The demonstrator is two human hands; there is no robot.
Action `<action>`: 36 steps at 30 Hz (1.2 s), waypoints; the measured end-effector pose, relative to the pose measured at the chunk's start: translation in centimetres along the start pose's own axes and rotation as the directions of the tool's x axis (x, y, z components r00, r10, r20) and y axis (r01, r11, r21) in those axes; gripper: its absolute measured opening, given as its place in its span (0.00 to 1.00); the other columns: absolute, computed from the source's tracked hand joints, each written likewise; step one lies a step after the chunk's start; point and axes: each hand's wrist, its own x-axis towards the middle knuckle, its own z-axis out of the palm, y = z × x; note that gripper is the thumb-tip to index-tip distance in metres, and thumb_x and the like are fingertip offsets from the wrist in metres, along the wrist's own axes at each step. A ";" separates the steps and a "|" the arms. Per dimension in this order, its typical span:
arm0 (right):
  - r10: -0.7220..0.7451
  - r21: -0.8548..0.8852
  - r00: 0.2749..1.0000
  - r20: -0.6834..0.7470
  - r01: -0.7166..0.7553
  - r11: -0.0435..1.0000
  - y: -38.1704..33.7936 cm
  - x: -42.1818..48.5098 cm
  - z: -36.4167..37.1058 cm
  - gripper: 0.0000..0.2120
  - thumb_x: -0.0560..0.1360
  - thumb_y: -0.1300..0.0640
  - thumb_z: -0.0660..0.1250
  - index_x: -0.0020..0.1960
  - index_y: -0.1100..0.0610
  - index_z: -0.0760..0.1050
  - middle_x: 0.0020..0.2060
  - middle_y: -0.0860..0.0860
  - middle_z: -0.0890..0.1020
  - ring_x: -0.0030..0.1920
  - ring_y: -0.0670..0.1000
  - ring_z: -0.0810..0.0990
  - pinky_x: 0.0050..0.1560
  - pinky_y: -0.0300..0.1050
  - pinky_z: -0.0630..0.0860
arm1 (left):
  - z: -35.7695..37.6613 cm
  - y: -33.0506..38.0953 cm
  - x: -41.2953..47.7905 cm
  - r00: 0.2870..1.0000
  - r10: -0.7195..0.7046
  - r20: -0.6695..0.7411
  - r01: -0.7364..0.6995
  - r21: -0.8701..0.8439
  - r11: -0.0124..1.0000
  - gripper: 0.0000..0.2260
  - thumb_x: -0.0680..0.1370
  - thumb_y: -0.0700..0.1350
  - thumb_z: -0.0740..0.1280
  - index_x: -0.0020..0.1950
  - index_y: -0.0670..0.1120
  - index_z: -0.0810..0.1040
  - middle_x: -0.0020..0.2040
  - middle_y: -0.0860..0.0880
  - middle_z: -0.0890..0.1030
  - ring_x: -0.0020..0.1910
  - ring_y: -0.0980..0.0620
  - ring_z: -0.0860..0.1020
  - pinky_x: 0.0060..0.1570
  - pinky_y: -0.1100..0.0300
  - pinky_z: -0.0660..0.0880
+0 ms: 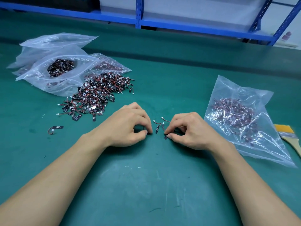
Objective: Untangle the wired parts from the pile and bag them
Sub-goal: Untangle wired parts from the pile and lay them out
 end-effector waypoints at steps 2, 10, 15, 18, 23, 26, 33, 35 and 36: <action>-0.003 0.014 1.000 -0.023 0.003 1.000 0.0 0.0 -0.1 0.09 0.70 0.62 0.74 0.43 0.48 0.86 0.38 0.45 0.81 0.31 0.45 0.72 0.36 0.33 0.65 | -0.1 0.3 -0.1 0.999 0.028 -0.027 -0.029 -0.044 0.999 0.08 0.72 0.46 0.68 0.45 0.56 0.85 0.49 0.61 0.81 0.55 0.55 0.72 0.60 0.52 0.71; 0.059 -0.020 0.987 -0.151 -0.063 0.998 1.0 -0.1 -1.2 0.11 0.69 0.63 0.75 0.48 0.51 0.86 0.42 0.43 0.80 0.33 0.45 0.70 0.38 0.35 0.67 | 0.0 1.5 0.2 0.999 0.038 -0.011 -0.039 -0.084 0.996 0.17 0.71 0.41 0.63 0.56 0.51 0.84 0.57 0.60 0.80 0.59 0.53 0.71 0.65 0.56 0.67; 0.097 -0.067 0.994 -0.059 -0.101 0.993 1.4 -0.1 -1.0 0.10 0.71 0.59 0.75 0.51 0.49 0.86 0.42 0.38 0.78 0.40 0.32 0.74 0.40 0.27 0.66 | 0.3 1.3 0.3 0.997 -0.003 0.083 0.002 0.017 1.000 0.20 0.71 0.46 0.60 0.59 0.54 0.83 0.60 0.61 0.78 0.61 0.57 0.68 0.68 0.50 0.65; 0.102 -0.070 0.994 -0.050 -0.105 0.992 1.6 -0.3 -1.2 0.10 0.70 0.60 0.74 0.49 0.48 0.85 0.42 0.38 0.79 0.40 0.35 0.75 0.40 0.28 0.67 | 0.2 0.9 0.3 0.997 -0.023 0.072 0.021 0.033 0.999 0.19 0.72 0.47 0.61 0.60 0.55 0.83 0.60 0.61 0.78 0.61 0.56 0.68 0.67 0.50 0.65; 0.102 -0.055 0.994 -0.027 -0.104 0.993 1.9 -0.5 -1.5 0.10 0.69 0.60 0.74 0.47 0.47 0.84 0.41 0.40 0.80 0.37 0.40 0.75 0.38 0.30 0.68 | 0.4 0.5 0.1 0.996 -0.002 -0.084 0.004 0.019 1.000 0.13 0.74 0.47 0.68 0.58 0.56 0.81 0.53 0.58 0.76 0.53 0.54 0.69 0.58 0.58 0.68; 0.106 -0.043 0.994 -0.034 -0.107 0.993 2.1 -0.5 -1.5 0.08 0.69 0.58 0.75 0.46 0.47 0.84 0.40 0.39 0.80 0.36 0.41 0.74 0.37 0.30 0.67 | 0.5 0.6 0.3 0.990 -0.006 -0.139 0.014 0.057 0.998 0.08 0.75 0.53 0.73 0.52 0.57 0.81 0.45 0.59 0.74 0.47 0.54 0.68 0.53 0.56 0.69; 0.112 -0.025 0.993 -0.041 -0.113 0.993 2.3 -0.4 -1.3 0.07 0.69 0.56 0.78 0.45 0.47 0.84 0.39 0.40 0.80 0.37 0.42 0.75 0.37 0.32 0.67 | 0.1 0.5 0.1 0.999 -0.004 -0.049 0.011 0.147 0.989 0.03 0.75 0.53 0.73 0.48 0.60 0.84 0.40 0.60 0.72 0.46 0.56 0.67 0.51 0.53 0.68; 0.113 -0.024 0.993 -0.038 -0.114 0.993 2.3 -0.4 -1.3 0.07 0.69 0.56 0.77 0.45 0.48 0.84 0.40 0.40 0.81 0.37 0.43 0.75 0.37 0.32 0.67 | -0.1 0.3 0.0 0.999 -0.016 -0.036 0.022 0.152 0.988 0.04 0.75 0.51 0.73 0.48 0.60 0.84 0.40 0.59 0.72 0.46 0.56 0.68 0.51 0.52 0.69; 0.113 -0.025 0.993 -0.037 -0.114 0.993 2.3 -0.4 -1.3 0.07 0.69 0.56 0.77 0.45 0.48 0.84 0.40 0.41 0.81 0.37 0.43 0.75 0.38 0.32 0.67 | -0.2 0.2 0.0 0.999 -0.020 -0.040 0.026 0.152 0.988 0.05 0.75 0.49 0.73 0.47 0.60 0.84 0.40 0.59 0.73 0.46 0.56 0.68 0.51 0.51 0.69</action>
